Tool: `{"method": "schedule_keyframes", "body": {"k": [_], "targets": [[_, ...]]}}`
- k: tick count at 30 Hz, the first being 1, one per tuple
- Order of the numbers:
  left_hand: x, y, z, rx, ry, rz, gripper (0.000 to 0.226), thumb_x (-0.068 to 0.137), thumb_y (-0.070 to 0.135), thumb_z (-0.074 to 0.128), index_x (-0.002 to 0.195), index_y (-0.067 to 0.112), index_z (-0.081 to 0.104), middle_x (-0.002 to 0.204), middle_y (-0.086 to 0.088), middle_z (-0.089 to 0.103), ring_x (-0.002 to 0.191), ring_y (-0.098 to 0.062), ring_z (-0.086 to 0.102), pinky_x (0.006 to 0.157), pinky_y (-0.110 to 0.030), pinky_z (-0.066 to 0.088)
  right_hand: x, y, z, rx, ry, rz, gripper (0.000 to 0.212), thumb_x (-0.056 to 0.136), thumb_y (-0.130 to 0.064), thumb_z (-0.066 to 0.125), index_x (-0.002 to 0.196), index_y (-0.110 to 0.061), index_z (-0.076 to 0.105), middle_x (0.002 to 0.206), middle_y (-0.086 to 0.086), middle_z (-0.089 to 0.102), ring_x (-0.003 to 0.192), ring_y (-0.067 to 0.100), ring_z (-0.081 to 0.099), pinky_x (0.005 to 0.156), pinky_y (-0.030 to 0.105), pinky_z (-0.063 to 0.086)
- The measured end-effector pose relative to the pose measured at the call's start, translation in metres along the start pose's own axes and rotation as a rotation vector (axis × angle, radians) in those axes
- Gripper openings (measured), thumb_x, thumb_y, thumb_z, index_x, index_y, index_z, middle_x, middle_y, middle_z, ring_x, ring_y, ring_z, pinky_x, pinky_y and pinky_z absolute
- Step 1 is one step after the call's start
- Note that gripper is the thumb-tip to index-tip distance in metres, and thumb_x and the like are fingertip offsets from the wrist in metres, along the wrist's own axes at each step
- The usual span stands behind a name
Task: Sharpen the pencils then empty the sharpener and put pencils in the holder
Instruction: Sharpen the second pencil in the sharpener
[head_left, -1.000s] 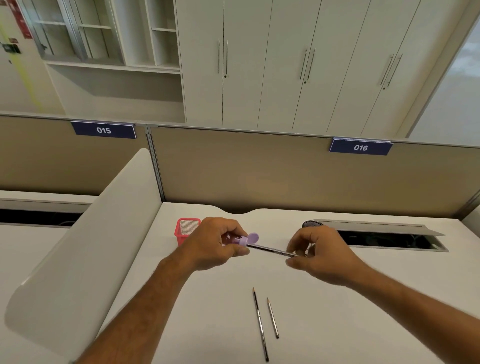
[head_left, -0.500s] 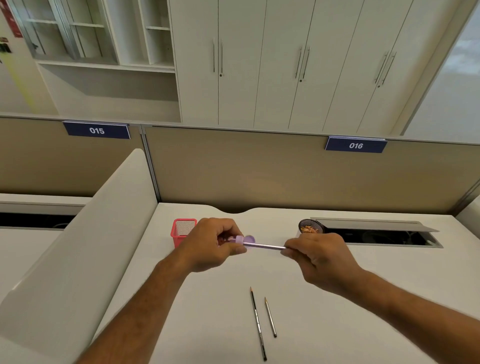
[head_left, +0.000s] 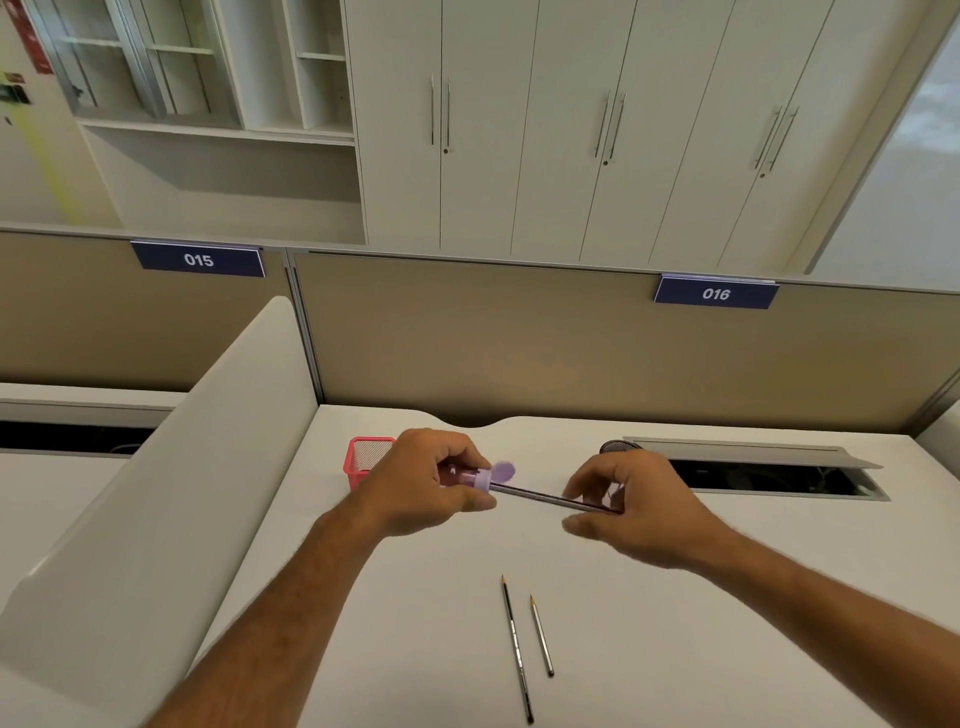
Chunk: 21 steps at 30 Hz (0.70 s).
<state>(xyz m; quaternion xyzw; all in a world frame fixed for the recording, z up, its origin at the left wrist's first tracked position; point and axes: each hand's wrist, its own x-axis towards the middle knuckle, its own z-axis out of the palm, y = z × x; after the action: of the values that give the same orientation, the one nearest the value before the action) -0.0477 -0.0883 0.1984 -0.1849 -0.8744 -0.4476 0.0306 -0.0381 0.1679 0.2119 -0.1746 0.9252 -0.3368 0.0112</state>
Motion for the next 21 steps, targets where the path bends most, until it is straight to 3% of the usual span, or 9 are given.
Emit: {"method": "schedule_keyframes", "body": {"k": [4,6,11,17,21], "targets": [[0.001,0.0,-0.001,-0.056,-0.086,-0.078,0.012,0.082,0.026,0.075,0.078,0.014,0.073,0.063,0.006,0.066,0.056,-0.003,0.05,0.053,-0.017,0.04,-0.002,0.015,0.001,-0.481,0.287,-0.64,0.013,0.086,-0.024,0.069,0.083,-0.013,0.073,0.063,-0.004,0.063,0.052,0.013,0.053,0.045,0.027,0.042],[0.0,0.0,0.0,-0.076,-0.106,-0.102,0.014,0.085,0.026,0.071,0.078,0.014,0.073,0.062,0.003,0.067,0.055,-0.004,0.05,0.052,-0.018,0.039,-0.002,0.022,0.002,-0.642,0.372,-0.794,0.013,0.089,-0.019,0.068,0.083,-0.008,0.072,0.063,0.002,0.061,0.051,0.023,0.051,0.042,0.032,0.042],[-0.001,-0.003,0.004,-0.07,-0.074,-0.065,0.012,0.08,0.027,0.076,0.078,0.021,0.066,0.068,0.009,0.061,0.063,-0.008,0.052,0.058,-0.026,0.044,-0.004,0.022,0.006,-0.622,0.389,-0.716,0.023,0.092,-0.024,0.059,0.077,-0.01,0.07,0.057,0.001,0.056,0.047,0.024,0.05,0.039,0.031,0.039],[-0.001,-0.003,0.009,-0.01,0.021,0.038,0.028,0.068,0.016,0.086,0.076,0.024,0.061,0.075,0.017,0.058,0.072,-0.007,0.056,0.064,-0.02,0.046,0.002,0.02,0.003,-0.427,0.146,-0.472,0.037,0.092,-0.038,0.05,0.065,-0.016,0.061,0.049,-0.004,0.045,0.049,0.016,0.031,0.044,0.027,0.028],[0.001,-0.008,0.014,0.052,0.089,0.116,0.029,0.063,0.022,0.089,0.079,0.018,0.065,0.077,0.022,0.057,0.076,-0.012,0.053,0.065,-0.031,0.05,0.007,0.022,-0.001,-0.254,-0.01,-0.328,0.027,0.094,-0.032,0.058,0.074,-0.017,0.068,0.05,-0.004,0.054,0.052,0.02,0.049,0.051,0.034,0.041]]}}
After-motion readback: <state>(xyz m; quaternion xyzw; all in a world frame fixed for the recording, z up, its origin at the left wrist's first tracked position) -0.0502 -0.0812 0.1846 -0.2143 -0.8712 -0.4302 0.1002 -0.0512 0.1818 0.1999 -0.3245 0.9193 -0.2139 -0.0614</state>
